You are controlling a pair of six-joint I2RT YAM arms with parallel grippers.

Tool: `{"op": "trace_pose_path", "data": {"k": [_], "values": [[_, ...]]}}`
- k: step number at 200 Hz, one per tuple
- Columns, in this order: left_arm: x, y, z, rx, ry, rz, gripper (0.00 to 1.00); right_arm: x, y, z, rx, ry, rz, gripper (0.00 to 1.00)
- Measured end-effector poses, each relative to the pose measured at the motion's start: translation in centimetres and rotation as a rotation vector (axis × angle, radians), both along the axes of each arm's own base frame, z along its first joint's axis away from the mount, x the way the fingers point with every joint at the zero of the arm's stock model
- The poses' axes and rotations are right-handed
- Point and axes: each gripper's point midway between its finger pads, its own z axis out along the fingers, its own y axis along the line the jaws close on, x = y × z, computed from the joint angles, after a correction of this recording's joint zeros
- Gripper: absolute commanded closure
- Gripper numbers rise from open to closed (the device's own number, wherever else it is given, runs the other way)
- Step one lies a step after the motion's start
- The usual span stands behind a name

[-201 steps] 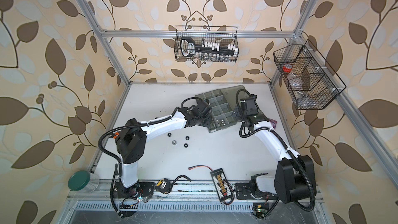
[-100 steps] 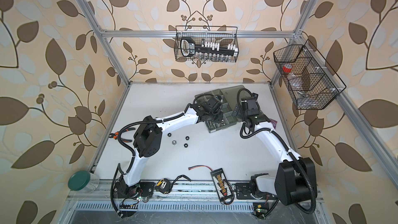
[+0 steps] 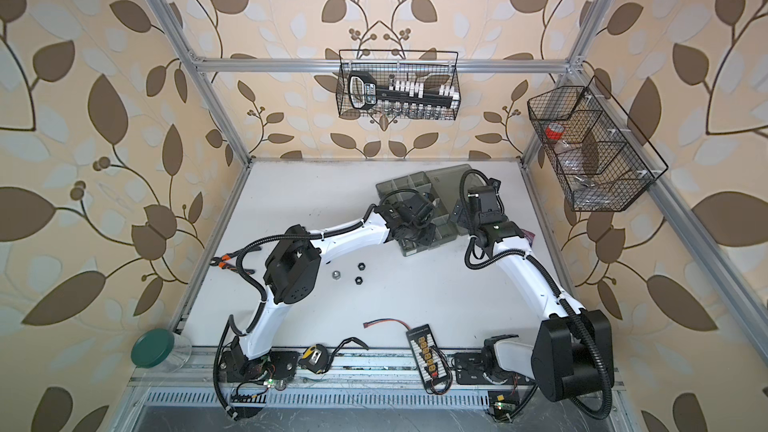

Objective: Sort the screws and nuts into containers
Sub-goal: 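Open the left gripper to drop the nut into the compartment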

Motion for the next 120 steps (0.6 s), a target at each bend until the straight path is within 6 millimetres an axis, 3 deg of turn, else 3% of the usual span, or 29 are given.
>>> {"op": "trace_pose_path", "data": {"k": [48,62,82,100,120], "values": [[0.3,0.4,0.2,0.015,-0.022,0.016,0.52,0.0,0.2,0.0,0.009,0.001,0.012,0.0],[0.3,1.3,0.5,0.029,-0.042,0.036,0.44,0.0,0.4,-0.1,0.014,0.003,0.021,0.0],[-0.2,3.9,1.6,0.054,-0.079,0.092,0.35,0.1,0.8,0.1,0.026,0.0,0.043,0.01],[-0.8,6.8,3.8,0.059,-0.135,0.163,0.27,0.1,1.3,0.5,0.034,-0.015,0.068,0.04],[-1.5,10.2,6.6,0.038,-0.199,0.257,0.08,0.1,2.8,1.4,0.028,-0.041,0.121,0.06]]}}
